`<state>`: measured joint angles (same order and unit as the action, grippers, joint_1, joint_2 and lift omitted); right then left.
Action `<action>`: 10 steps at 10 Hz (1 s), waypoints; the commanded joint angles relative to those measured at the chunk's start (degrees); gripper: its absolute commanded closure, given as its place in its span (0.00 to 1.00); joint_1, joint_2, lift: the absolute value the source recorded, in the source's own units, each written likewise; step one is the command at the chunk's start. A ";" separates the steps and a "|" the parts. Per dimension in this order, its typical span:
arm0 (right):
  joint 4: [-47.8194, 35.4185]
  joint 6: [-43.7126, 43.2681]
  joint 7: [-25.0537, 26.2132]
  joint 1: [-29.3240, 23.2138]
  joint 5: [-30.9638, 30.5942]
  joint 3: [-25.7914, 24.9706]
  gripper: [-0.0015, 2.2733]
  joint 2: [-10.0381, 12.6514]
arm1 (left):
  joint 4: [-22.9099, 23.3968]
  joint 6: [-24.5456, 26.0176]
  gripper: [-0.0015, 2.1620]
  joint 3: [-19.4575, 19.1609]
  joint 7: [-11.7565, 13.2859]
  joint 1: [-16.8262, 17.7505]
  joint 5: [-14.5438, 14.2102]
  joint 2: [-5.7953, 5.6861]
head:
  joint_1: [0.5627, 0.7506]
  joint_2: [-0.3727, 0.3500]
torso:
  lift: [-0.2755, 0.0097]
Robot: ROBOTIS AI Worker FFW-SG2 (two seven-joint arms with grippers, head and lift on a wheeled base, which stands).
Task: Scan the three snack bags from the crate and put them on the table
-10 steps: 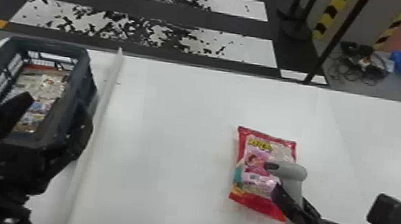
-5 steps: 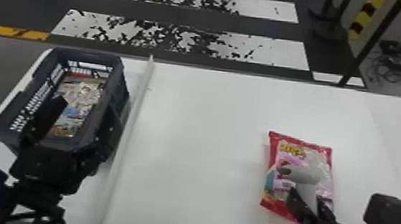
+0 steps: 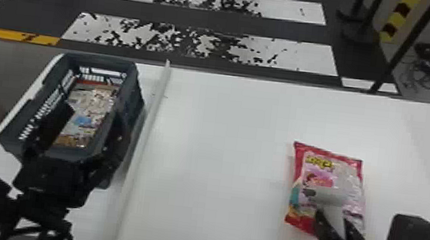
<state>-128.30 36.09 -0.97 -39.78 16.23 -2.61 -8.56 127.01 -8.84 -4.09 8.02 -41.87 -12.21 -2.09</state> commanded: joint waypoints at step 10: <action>1.21 -1.50 -2.63 5.07 5.83 -11.28 0.98 -2.95 | 1.22 0.01 0.02 0.31 -0.02 -0.84 0.26 0.42 | 0.70 0.48 | 0.64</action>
<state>-128.46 34.40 -3.31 -36.21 21.24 -11.48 -11.32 128.09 -8.83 -3.78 8.00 -42.67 -12.00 -1.71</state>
